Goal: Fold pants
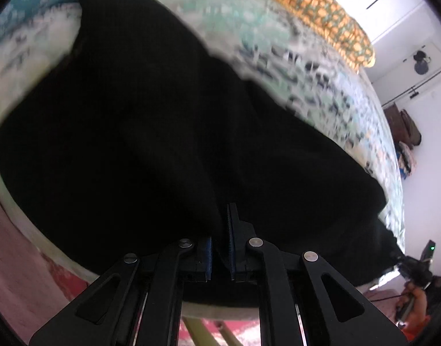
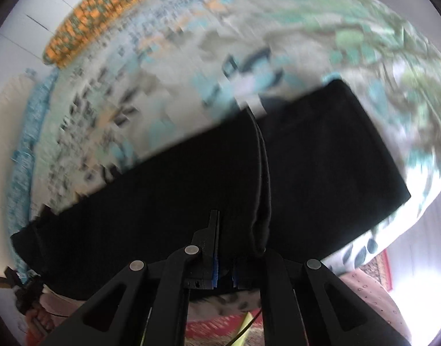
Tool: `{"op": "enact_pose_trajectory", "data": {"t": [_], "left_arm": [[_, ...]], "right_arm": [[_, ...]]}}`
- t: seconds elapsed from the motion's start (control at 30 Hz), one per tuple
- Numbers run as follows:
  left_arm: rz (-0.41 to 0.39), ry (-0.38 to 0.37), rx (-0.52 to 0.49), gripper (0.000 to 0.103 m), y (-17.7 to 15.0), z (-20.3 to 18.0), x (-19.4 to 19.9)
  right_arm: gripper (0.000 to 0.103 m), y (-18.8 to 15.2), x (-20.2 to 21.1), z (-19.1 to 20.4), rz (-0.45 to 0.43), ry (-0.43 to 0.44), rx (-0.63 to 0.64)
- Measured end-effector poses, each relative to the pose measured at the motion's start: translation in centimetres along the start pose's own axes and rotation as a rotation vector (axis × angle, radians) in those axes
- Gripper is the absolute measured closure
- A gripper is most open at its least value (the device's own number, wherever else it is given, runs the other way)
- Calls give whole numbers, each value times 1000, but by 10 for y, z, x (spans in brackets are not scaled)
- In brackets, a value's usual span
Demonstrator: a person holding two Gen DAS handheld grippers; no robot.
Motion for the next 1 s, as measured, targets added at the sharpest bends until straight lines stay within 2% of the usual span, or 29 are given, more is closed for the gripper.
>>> {"op": "enact_pose_trajectory", "data": {"t": [0.17, 0.2, 0.3, 0.4, 0.53, 0.67, 0.7, 0.73, 0.77, 0.87, 0.93, 1.0], "left_arm": [[13, -18, -45, 96, 4, -13, -3], [12, -24, -41, 96, 5, -13, -4], [13, -19, -47, 96, 5, -12, -8], [20, -24, -42, 96, -1, -11, -6], [19, -41, -23, 96, 0, -11, -6], [8, -38, -47, 96, 0, -16, -4], [6, -37, -54, 96, -1, -18, -4], [5, -34, -62, 96, -1, -19, -4], [5, -29, -76, 96, -3, -18, 0], [15, -48, -124, 96, -7, -29, 3], [39, -84, -160, 96, -14, -41, 4], [81, -112, -209, 96, -25, -51, 0]], "right_arm": [[94, 0, 7, -15, -8, 35, -24], [90, -2, 7, -18, -3, 49, -39], [65, -4, 10, -27, -2, 127, -104], [52, -1, 17, -31, -19, 177, -127], [52, 5, 22, -42, -26, 222, -178], [52, 12, 27, -59, -46, 266, -251], [58, 14, 28, -61, -46, 263, -244], [88, 16, 29, -60, -39, 239, -206], [91, 18, 31, -58, -31, 205, -162], [92, 25, 44, -56, -45, 83, -41], [92, 30, 50, -64, -59, -110, 51], [92, 30, 45, -77, -50, -197, 55]]}}
Point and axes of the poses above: each gripper's, at about its wrist camera, not at the fingertips, and x roughly against the way its jaws point, z to its left, y to its top, the point moved 4 cm from there along -x, roughly the way its jaws point, and after that the axes turned 2 degrees about x, right-handed, at the moved point
